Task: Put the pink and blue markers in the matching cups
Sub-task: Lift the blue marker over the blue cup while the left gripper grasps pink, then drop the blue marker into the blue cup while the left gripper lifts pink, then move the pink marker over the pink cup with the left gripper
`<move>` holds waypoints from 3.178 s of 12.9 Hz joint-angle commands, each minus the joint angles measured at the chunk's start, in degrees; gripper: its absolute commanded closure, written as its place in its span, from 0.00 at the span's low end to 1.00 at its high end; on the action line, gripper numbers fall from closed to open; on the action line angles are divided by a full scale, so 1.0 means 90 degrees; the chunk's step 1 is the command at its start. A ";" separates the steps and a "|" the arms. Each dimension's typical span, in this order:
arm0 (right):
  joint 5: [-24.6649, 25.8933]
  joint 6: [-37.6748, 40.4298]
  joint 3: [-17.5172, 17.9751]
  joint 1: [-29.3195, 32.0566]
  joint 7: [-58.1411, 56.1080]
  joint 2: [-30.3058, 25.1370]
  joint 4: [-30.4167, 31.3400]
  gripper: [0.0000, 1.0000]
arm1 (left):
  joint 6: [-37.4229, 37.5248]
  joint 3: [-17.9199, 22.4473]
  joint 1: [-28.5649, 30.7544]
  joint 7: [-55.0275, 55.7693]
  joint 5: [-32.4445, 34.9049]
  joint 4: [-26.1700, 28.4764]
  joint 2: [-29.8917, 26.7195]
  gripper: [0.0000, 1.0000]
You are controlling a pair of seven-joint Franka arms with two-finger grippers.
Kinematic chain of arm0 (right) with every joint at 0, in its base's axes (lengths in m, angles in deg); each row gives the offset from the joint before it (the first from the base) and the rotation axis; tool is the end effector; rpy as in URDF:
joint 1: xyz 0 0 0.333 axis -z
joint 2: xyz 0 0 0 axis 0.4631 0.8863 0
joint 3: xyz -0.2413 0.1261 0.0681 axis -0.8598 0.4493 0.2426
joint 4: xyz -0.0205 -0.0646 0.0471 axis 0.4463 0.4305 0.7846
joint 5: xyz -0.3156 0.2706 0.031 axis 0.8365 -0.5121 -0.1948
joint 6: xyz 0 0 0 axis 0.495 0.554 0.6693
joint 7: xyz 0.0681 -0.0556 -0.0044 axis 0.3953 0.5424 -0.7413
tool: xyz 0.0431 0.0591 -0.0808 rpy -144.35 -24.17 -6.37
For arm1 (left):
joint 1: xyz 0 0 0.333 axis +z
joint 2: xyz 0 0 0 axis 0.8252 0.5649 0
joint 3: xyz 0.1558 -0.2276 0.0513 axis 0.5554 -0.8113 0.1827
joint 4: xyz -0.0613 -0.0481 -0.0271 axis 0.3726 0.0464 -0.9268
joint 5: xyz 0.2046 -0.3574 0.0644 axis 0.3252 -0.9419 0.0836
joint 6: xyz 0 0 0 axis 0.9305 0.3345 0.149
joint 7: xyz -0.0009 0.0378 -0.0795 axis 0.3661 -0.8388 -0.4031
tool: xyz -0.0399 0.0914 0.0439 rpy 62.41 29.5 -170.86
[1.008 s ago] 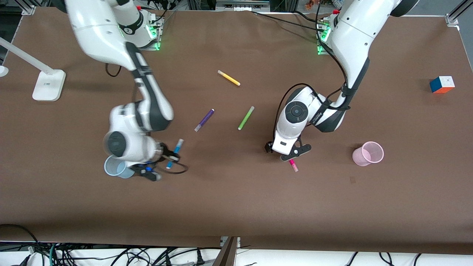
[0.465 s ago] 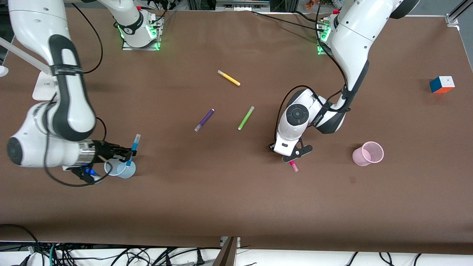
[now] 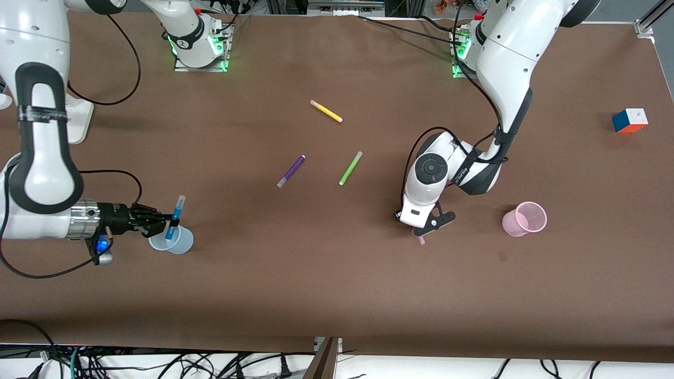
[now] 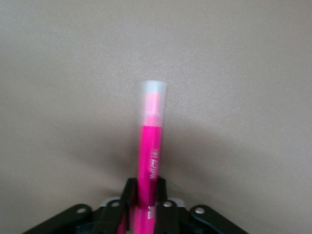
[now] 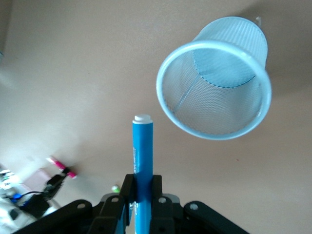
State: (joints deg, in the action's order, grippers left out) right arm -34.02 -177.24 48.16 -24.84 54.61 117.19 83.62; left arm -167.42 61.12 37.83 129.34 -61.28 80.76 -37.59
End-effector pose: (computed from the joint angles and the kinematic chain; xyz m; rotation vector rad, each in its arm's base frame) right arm 0.6995 -0.0271 0.2428 -2.3338 0.7569 0.4832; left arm 0.5981 -0.2990 0.1294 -3.0159 -0.6949 -0.0909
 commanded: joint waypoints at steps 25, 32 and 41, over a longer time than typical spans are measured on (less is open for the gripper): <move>0.4646 0.3211 0.0166 -0.0500 -0.0697 -0.2548 -0.1229 0.00 | 0.6367 -0.0080 0.4025 -0.2942 -0.4768 -0.2858 -0.0279 0.98; 0.4695 0.1596 0.0313 -0.0597 -0.0629 -0.4101 0.1435 0.00 | 0.6455 -0.0070 0.4495 -0.3628 -0.5296 -0.2673 0.0219 0.53; 0.5116 0.1241 0.0362 -0.0823 -0.0658 -0.4318 0.1428 0.00 | 0.6572 -0.0138 0.4018 -0.3686 -0.3825 -0.2819 -0.0394 0.00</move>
State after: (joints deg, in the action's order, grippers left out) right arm 10.60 -167.51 51.49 -31.18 48.90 77.63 98.05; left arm -109.01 59.48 76.51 96.98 -100.44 55.19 -37.34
